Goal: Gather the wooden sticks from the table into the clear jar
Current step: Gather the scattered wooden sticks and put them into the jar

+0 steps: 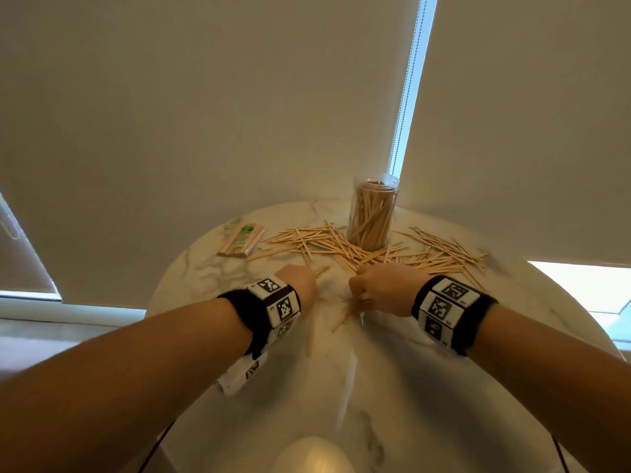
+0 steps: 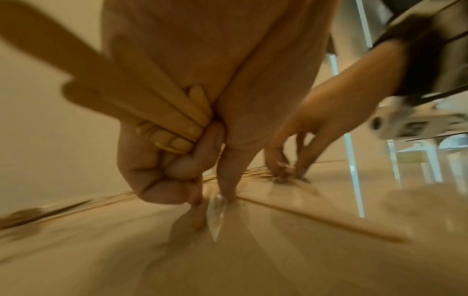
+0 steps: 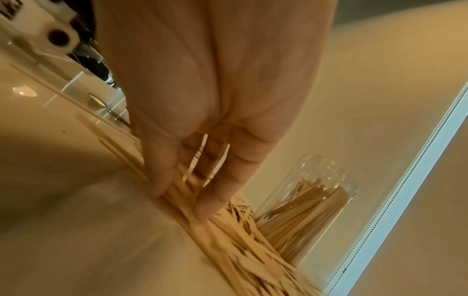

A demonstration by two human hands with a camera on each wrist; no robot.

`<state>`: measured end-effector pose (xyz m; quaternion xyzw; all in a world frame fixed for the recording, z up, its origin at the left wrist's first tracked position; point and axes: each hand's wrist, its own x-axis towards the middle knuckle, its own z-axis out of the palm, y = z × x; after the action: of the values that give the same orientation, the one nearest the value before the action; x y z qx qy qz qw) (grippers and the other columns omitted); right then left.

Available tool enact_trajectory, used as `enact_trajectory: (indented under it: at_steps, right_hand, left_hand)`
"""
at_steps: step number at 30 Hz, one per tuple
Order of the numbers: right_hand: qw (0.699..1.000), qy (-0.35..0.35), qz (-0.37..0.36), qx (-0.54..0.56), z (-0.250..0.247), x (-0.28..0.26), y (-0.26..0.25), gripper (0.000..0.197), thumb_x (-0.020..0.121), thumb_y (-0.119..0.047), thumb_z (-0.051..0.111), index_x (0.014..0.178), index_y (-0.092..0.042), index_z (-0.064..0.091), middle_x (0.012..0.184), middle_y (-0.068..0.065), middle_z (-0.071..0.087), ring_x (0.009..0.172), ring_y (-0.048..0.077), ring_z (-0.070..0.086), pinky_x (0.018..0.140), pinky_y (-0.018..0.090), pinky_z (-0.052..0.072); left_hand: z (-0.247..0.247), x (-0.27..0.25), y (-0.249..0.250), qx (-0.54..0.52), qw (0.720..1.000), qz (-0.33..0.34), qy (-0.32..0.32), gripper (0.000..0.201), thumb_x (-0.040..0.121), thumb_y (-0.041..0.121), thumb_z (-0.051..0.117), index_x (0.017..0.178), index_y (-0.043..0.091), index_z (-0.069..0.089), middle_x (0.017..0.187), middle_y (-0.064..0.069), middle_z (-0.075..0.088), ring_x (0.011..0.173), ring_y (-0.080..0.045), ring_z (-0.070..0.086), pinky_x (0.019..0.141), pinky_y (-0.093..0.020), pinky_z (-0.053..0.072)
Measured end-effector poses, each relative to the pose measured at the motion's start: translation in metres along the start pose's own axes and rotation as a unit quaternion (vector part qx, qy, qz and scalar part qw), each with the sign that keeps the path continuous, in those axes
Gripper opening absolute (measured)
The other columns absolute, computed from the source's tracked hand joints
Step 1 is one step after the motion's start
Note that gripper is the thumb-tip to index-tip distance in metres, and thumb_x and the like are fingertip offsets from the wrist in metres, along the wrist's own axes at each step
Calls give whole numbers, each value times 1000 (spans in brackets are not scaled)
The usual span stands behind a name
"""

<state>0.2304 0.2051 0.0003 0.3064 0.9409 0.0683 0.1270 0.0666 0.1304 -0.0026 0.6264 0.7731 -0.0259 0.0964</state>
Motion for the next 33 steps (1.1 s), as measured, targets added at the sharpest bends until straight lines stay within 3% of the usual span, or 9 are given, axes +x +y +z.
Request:
enact_trajectory:
  at_steps: [5,12,16,19,24,27,29,31,33]
  right_hand:
    - [999,35,-23,20,9,-8,5,30,98,-18,52,127,-27,55,116,-3,57,101,21,57,82,33,49]
    - [997,67,-40,-9,18,-22,5,26,100,-21,50,125,-20,57,111,2,57,97,24,57,84,39,52]
    - [995,80,-53,-16,22,-29,3,28,102,-21,48,129,-20,54,113,3,59,99,26,60,82,36,52]
    - [993,100,-60,-20,24,-33,3,26,102,-26,49,126,-20,57,113,2,60,99,24,60,83,36,53]
    - [991,126,-48,4,30,-36,4,24,102,-24,50,124,-23,58,115,-2,58,103,19,56,88,31,50]
    - [975,202,-6,91,15,-42,8,15,101,-20,52,112,-24,61,106,-7,58,94,11,54,84,24,49]
    - [954,242,29,177,-5,-49,12,9,101,-23,52,96,-26,59,94,-11,56,83,8,52,71,17,41]
    - [930,269,57,244,-23,-56,16,17,99,-23,56,84,-30,52,86,-12,56,75,6,52,65,18,36]
    - [906,281,84,304,-36,-60,20,19,99,-22,57,82,-28,52,81,-12,58,73,4,54,63,19,36]
  left_hand:
    - [11,-13,25,1,1000,-17,-11,52,92,53,60,120,8,59,118,-12,62,107,-26,61,78,-31,47]
    - [-4,-16,38,43,998,17,-38,31,95,27,64,116,5,62,102,-10,64,96,-24,62,70,-26,44]
    - [-7,-15,37,79,995,7,-66,22,89,28,68,84,9,59,74,-3,52,81,-21,55,61,-26,43]
    - [-1,-17,32,77,995,-2,-65,30,91,33,65,107,8,64,88,-6,57,81,-21,55,67,-26,44]
    - [4,-23,19,30,998,-8,-48,35,98,35,56,117,6,62,96,-7,57,84,-22,55,68,-27,42]
    - [-2,-22,9,-40,999,-12,-19,36,100,36,50,117,6,60,110,-11,64,96,-25,63,70,-29,45]
    - [-6,-18,1,-169,986,-14,3,28,100,29,49,110,5,60,104,-11,68,83,-25,65,70,-34,52]
    - [-9,-12,-7,-320,947,-15,13,23,100,24,48,104,4,59,90,-9,67,67,-23,63,71,-38,58]
    - [-11,-9,-9,-427,904,-19,10,21,100,23,48,103,6,59,86,-7,62,70,-22,60,72,-39,59]
